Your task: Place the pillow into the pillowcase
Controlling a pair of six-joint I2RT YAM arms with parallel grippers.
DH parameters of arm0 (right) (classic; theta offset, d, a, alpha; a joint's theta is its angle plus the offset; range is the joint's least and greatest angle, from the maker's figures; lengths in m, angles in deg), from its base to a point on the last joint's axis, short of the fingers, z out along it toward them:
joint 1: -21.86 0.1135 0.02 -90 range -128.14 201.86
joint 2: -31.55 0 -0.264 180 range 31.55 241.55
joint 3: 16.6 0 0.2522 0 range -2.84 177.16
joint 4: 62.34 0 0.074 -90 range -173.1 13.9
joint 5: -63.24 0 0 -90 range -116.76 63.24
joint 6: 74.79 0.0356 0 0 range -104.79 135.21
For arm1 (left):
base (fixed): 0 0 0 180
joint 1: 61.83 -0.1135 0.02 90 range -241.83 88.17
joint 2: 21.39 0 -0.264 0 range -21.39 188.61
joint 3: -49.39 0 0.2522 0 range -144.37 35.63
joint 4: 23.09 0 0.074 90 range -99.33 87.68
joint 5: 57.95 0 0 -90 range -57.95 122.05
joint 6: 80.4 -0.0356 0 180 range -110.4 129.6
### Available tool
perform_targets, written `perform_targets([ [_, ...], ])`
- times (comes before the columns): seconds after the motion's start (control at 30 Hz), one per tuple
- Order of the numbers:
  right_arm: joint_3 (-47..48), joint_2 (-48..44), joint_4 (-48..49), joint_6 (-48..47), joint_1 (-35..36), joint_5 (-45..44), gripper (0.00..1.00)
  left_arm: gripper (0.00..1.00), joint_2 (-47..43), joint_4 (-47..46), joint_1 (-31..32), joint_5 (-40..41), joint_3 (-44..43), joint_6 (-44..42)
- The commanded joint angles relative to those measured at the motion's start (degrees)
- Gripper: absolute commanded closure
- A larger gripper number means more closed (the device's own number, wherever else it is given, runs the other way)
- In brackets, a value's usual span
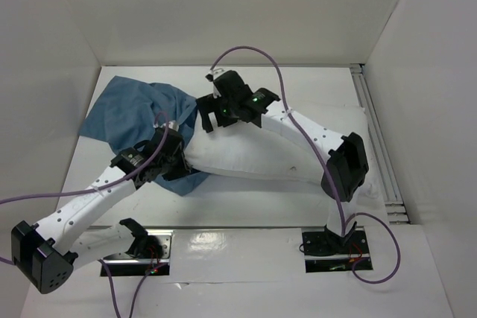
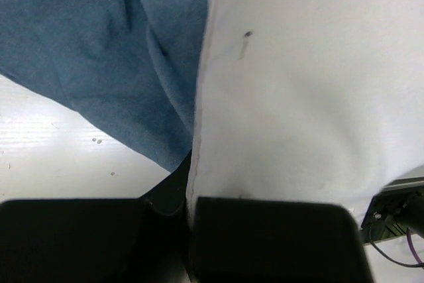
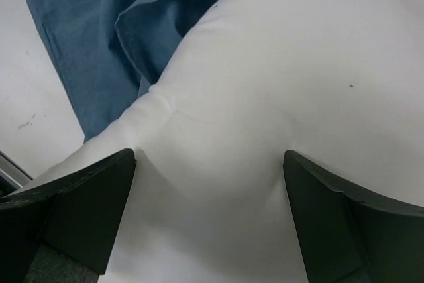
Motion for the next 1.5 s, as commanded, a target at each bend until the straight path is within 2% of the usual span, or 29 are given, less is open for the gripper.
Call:
perform_targets([
  [0.0,1.8,1.2,-6.8,-1.7,4.4,-1.9,0.01,1.00,-1.8,-0.2,-1.2,-0.2,-0.4,-0.5],
  [0.07,-1.1,3.2,-7.5,-1.0,5.8,-2.5,0.01,1.00,-1.8,-0.2,-1.2,-0.2,-0.4,-0.5],
  [0.1,-2.2,3.2,-6.8,-0.5,5.8,-2.5,0.06,1.00,-1.8,-0.2,-1.2,-0.2,-0.4,-0.5],
  [0.13,-3.3,3.9,-5.9,-0.5,5.8,-3.2,0.18,1.00,-1.8,-0.2,-1.2,-0.2,-0.9,-0.5],
  [0.17,-4.9,4.4,-5.9,0.3,5.2,-4.7,0.62,1.00,-1.8,-0.2,-1.2,-0.2,-0.9,-0.5],
  [0.2,-4.9,4.4,-5.9,1.4,4.5,-5.7,0.92,1.00,-2.4,-0.2,-1.2,-0.2,-0.9,-0.5],
  [0.23,-4.9,4.4,-6.5,2.2,3.6,-6.9,1.00,1.00,-2.4,0.3,-1.2,-0.2,-0.9,-0.5],
  [0.37,-4.4,-0.3,-3.3,2.9,-2.0,-10.4,1.00,1.00,-3.7,0.9,-1.2,-1.3,-0.9,-1.0],
  [0.47,-2.9,-1.9,-2.5,2.3,-3.2,-7.1,1.00,0.85,-3.7,0.4,-1.7,-1.3,0.4,-1.0],
  [0.67,-2.8,-1.3,-2.5,1.1,-3.2,-2.4,1.00,0.75,-1.0,-5.9,-1.7,-3.2,2.9,-1.6],
  [0.7,-2.8,-1.3,-1.8,1.1,-3.2,-2.4,1.00,0.77,-0.3,-6.5,-1.7,-3.2,2.9,-1.6],
  [0.73,-3.3,-1.3,-1.8,1.1,-3.2,-2.4,1.00,0.92,-0.3,-6.5,-1.7,-3.2,2.9,-0.9],
  [0.77,-3.3,-1.3,-1.8,1.1,-3.2,-2.4,1.00,1.00,0.4,-6.5,-1.7,-3.2,3.5,-0.9],
  [0.9,-2.0,-1.3,-1.8,1.1,-3.2,-4.5,1.00,1.00,-0.4,-5.9,-1.7,-3.2,3.5,-0.2],
  [1.07,1.9,-1.8,-3.1,-1.0,-3.2,-8.7,1.00,1.00,-2.9,-0.9,-2.3,-2.2,0.6,0.3],
  [1.2,-4.6,-3.7,-1.2,-2.1,-2.2,-10.6,1.00,1.00,-5.6,4.0,-3.5,-0.3,-3.8,0.9],
  [1.27,-12.6,-4.3,0.2,-1.4,-0.6,-11.2,1.00,1.00,-7.4,4.7,-4.0,0.2,-5.2,1.4],
  [1.47,-16.0,0.8,-0.9,3.3,3.0,-14.4,1.00,1.00,-10.3,4.7,-4.0,-0.3,-7.9,1.4],
])
